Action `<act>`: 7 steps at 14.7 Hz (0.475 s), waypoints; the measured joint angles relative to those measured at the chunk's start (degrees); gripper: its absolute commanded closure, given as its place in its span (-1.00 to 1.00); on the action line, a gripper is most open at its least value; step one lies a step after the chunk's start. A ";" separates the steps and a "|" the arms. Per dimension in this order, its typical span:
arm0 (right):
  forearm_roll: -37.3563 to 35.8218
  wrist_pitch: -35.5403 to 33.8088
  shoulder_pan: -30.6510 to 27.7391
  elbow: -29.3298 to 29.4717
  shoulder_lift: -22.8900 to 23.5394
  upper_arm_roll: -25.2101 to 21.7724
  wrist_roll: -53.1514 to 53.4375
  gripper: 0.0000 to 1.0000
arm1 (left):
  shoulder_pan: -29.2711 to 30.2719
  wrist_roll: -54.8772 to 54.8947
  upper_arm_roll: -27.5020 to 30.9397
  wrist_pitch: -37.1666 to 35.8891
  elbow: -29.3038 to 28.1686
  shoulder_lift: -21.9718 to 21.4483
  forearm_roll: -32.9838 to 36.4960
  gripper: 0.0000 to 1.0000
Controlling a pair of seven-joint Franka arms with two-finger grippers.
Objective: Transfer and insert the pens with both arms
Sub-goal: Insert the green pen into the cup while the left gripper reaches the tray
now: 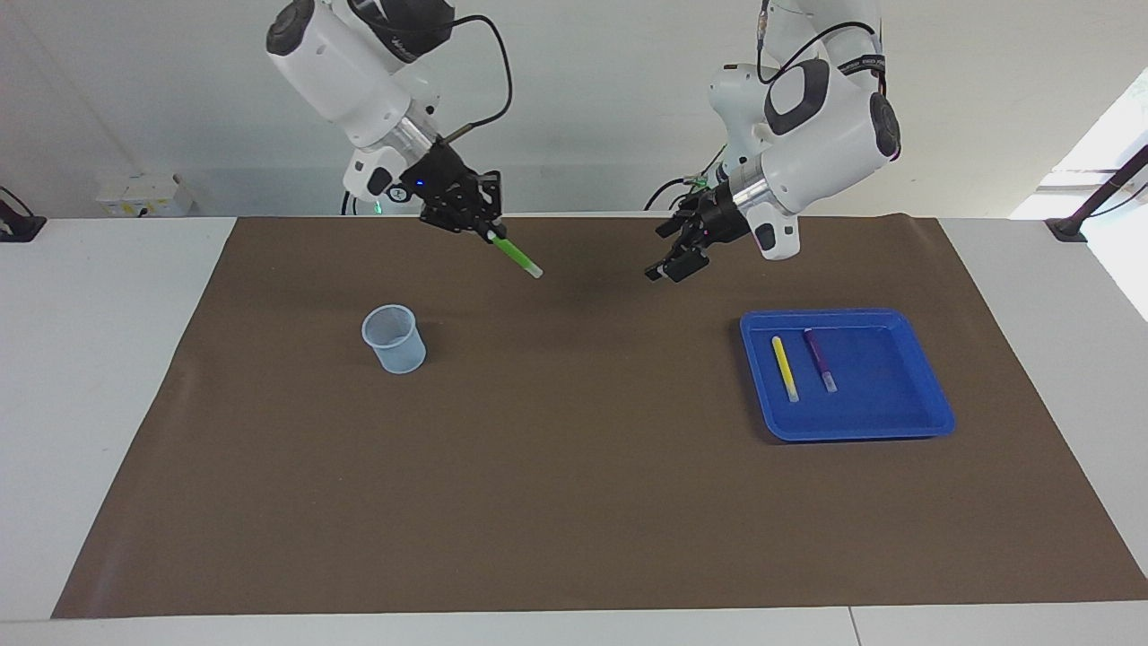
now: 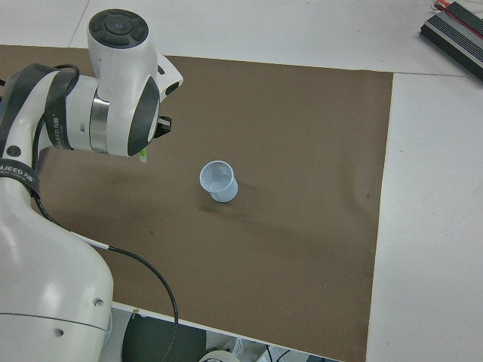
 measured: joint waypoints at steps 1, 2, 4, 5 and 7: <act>-4.34 0.00 -0.01 0.02 -0.35 0.06 -0.85 1.00 | 1.62 3.60 0.07 -0.09 -0.11 0.00 1.58 -1.00; -7.59 0.06 0.12 0.02 -0.68 0.24 -0.85 1.00 | 3.23 6.88 0.14 -0.13 -0.26 0.00 3.25 -1.00; -11.12 1.16 0.17 -0.16 -1.08 0.49 -0.35 1.00 | 6.37 14.50 0.24 -0.15 -0.86 0.01 6.57 -1.00; -12.02 1.93 -0.21 -0.52 -1.09 0.49 0.00 1.00 | 7.98 19.57 0.28 -0.15 -1.33 0.03 7.97 -1.00; -12.38 3.76 -2.05 -1.87 -0.95 0.40 0.13 1.00 | 11.74 30.92 0.33 -0.12 -2.20 0.18 12.23 -1.00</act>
